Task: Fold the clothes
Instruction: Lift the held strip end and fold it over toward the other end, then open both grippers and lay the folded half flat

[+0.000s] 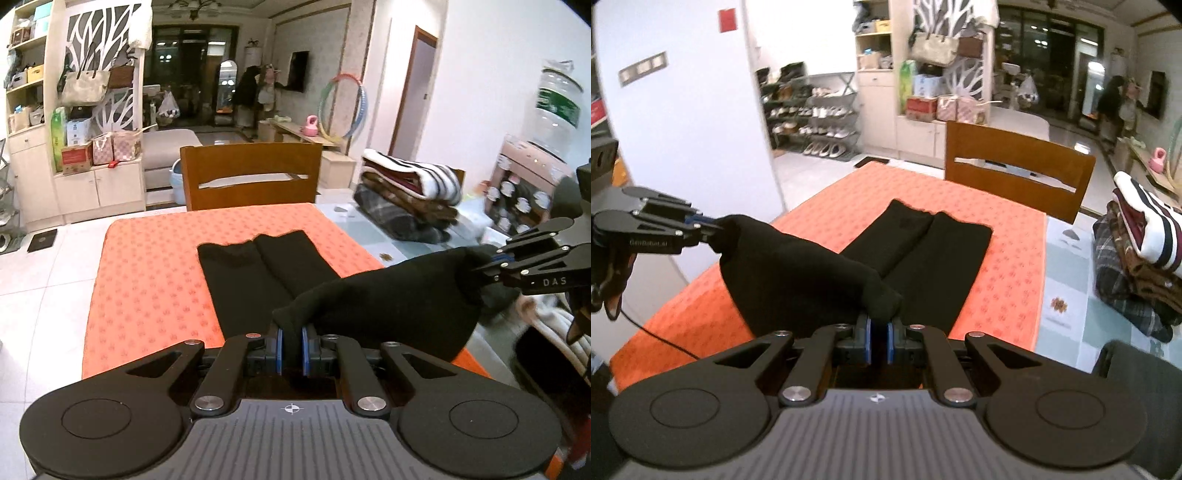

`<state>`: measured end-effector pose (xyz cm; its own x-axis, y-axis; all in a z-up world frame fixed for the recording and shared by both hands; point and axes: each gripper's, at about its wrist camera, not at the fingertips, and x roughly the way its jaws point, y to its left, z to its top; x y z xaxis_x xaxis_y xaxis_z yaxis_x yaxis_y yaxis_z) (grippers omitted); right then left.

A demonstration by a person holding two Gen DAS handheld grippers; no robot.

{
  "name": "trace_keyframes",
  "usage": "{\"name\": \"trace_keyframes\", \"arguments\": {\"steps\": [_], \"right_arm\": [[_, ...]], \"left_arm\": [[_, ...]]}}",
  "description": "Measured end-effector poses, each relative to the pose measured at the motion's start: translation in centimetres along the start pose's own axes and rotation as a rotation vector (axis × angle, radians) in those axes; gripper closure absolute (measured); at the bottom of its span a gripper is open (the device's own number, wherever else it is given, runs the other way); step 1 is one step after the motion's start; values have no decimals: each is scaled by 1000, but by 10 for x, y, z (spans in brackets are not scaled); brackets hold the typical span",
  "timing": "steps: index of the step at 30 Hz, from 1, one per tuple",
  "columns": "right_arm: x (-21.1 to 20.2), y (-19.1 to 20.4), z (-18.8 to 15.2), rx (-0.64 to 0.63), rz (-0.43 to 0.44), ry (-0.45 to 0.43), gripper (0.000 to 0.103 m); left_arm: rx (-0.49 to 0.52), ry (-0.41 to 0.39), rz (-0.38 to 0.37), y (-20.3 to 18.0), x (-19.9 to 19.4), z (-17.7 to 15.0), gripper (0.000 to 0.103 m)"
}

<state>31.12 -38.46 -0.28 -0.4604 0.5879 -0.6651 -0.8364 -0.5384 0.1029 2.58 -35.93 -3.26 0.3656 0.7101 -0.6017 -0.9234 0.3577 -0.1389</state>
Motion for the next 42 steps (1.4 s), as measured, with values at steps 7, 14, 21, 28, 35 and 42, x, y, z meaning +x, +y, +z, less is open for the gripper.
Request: {"name": "trace_keyframes", "arguments": {"steps": [7, 14, 21, 28, 35, 42], "right_arm": [[73, -47, 24, 75, -24, 15, 93], [144, -93, 45, 147, -54, 33, 93], [178, -109, 44, 168, -131, 45, 72], [177, -89, 44, 33, -103, 14, 61], [190, -92, 41, 35, -76, -39, 53], [232, -96, 28, 13, -67, 76, 57]], "left_arm": [[-49, 6, 26, 26, 59, 38, 91], [-111, 77, 62, 59, 125, 41, 90], [-186, 71, 95, 85, 143, 48, 64], [-143, 59, 58, 74, 139, 45, 44], [-174, 80, 95, 83, 167, 34, 52], [-190, 91, 118, 93, 181, 28, 60]]}}
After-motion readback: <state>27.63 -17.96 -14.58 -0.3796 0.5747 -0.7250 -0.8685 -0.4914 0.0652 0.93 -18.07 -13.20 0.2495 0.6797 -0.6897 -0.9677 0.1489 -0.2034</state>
